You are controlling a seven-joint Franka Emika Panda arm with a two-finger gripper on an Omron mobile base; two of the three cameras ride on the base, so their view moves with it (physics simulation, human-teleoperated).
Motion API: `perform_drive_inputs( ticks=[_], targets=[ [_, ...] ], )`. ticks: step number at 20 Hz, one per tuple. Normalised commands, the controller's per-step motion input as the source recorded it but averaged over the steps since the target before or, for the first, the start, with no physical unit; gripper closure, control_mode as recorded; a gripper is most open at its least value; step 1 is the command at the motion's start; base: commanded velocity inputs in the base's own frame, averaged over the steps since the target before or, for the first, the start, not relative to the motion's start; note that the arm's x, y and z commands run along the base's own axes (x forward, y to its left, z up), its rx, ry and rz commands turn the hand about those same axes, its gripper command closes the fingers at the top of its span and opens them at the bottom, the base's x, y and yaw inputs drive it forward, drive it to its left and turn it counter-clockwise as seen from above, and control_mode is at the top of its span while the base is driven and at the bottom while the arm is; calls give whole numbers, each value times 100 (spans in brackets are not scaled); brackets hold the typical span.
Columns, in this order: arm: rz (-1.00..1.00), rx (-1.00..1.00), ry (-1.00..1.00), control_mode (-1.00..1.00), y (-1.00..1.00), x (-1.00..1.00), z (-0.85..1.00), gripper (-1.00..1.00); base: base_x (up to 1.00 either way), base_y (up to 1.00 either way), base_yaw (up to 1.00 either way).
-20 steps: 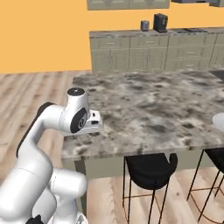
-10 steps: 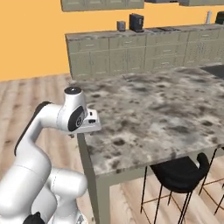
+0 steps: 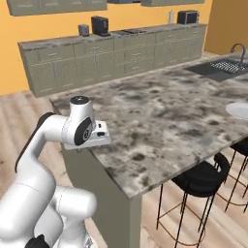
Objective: Take the fork and place it on the left side of the plate. Then take the spoon and place it on the right side of the plate. Make sure they're directly next to the plate.
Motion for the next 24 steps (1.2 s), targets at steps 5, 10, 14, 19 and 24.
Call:
perform_drive_inputs(
  ticks=[5, 10, 14, 19, 24],
  targets=[
    [0, 0, 0, 100, 0, 0, 0, -100, 26, 81, -48],
    [0, 0, 0, 100, 0, 0, 0, -100, 22, 92, -43],
    [0, 0, 0, 100, 0, 0, 0, -100, 14, 100, -30],
    [0, 0, 0, 100, 0, 0, 0, -100, 0, 100, -24],
    [0, 0, 0, 100, 0, 0, 0, -100, 0, 100, -21]
  ],
)
